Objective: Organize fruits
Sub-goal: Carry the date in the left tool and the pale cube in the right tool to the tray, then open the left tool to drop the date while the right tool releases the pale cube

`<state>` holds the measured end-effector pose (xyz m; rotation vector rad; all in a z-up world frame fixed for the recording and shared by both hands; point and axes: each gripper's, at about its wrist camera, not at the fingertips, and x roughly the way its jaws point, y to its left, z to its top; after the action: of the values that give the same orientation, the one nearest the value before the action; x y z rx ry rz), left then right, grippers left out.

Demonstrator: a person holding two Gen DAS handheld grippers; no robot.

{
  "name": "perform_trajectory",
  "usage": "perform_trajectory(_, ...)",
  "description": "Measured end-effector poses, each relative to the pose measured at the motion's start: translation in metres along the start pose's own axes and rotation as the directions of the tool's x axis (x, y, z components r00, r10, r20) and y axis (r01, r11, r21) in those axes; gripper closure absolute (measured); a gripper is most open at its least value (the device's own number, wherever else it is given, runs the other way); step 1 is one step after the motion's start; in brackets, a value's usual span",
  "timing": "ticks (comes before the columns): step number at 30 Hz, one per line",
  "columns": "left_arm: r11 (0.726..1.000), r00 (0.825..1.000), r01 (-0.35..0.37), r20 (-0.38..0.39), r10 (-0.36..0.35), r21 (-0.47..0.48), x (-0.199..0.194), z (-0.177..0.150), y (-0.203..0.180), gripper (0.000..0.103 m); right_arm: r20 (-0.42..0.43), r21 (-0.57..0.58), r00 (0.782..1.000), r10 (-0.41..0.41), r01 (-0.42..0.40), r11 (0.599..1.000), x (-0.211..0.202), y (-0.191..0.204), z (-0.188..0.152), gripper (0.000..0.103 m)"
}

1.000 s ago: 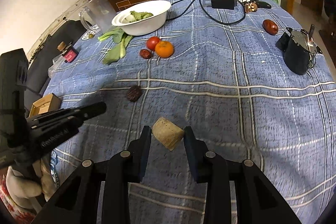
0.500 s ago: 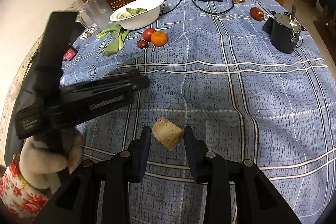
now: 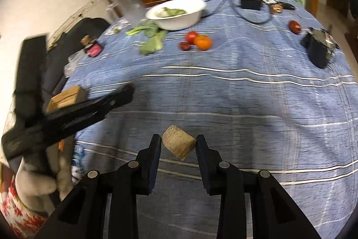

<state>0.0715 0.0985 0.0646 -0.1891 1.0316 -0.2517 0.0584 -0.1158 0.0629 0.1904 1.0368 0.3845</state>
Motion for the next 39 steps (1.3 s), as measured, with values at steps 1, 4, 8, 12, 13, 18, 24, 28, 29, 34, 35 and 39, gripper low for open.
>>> perform_trajectory(1, 0.999, 1.0, -0.006, 0.011, 0.006, -0.039, -0.018, -0.01, 0.017, 0.085, 0.0, -0.013, 1.0, 0.021, -0.021, 1.0, 0.001, 0.014, 0.0, 0.069)
perform_trajectory(4, 0.987, 0.998, -0.051, 0.026, 0.055, -0.154, -0.06, -0.039, 0.067, 0.085, -0.016, -0.057, 0.996, 0.086, -0.087, 0.995, 0.006, 0.053, -0.002, 0.069)
perform_trajectory(8, 0.946, 0.99, -0.133, 0.013, 0.143, -0.296, -0.103, -0.08, 0.133, 0.085, -0.08, -0.138, 0.983, 0.167, -0.177, 0.975, 0.02, 0.114, -0.012, 0.068)
perform_trajectory(12, 0.91, 0.968, -0.244, -0.032, 0.248, -0.334, -0.13, -0.117, 0.175, 0.085, -0.168, -0.251, 0.964, 0.207, -0.245, 0.937, 0.041, 0.179, -0.036, 0.068)
perform_trajectory(13, 0.907, 0.966, -0.254, -0.039, 0.256, -0.337, -0.134, -0.124, 0.18, 0.085, -0.186, -0.27, 0.96, 0.211, -0.257, 0.928, 0.045, 0.191, -0.041, 0.068)
perform_trajectory(18, 0.9, 0.967, -0.254, -0.062, 0.248, -0.354, -0.137, -0.146, 0.199, 0.085, -0.247, -0.345, 0.946, 0.209, -0.287, 0.894, 0.065, 0.238, -0.061, 0.068)
perform_trajectory(24, 0.915, 0.968, -0.251, -0.094, 0.233, -0.314, -0.124, -0.151, 0.201, 0.085, -0.289, -0.387, 0.944, 0.16, -0.268, 0.882, 0.092, 0.26, -0.074, 0.068)
perform_trajectory(28, 0.918, 0.974, -0.228, -0.09, 0.21, -0.325, -0.123, -0.15, 0.206, 0.084, -0.292, -0.407, 0.949, 0.122, -0.238, 0.882, 0.103, 0.268, -0.082, 0.068)
perform_trajectory(29, 0.919, 0.975, -0.22, -0.089, 0.201, -0.327, -0.123, -0.15, 0.208, 0.08, -0.29, -0.408, 0.95, 0.114, -0.231, 0.883, 0.104, 0.269, -0.083, 0.068)
perform_trajectory(34, 0.927, 0.985, -0.171, -0.055, 0.162, -0.334, -0.135, -0.149, 0.211, 0.068, -0.289, -0.4, 0.953, 0.091, -0.207, 0.893, 0.108, 0.272, -0.086, 0.067)
perform_trajectory(35, 0.929, 0.986, -0.165, -0.047, 0.159, -0.332, -0.138, -0.149, 0.21, 0.066, -0.284, -0.4, 0.955, 0.089, -0.202, 0.894, 0.108, 0.273, -0.085, 0.066)
perform_trajectory(39, 0.93, 0.988, -0.154, -0.024, 0.155, -0.333, -0.147, -0.148, 0.209, 0.062, -0.255, -0.391, 0.962, 0.095, -0.193, 0.9, 0.099, 0.274, -0.083, 0.063)
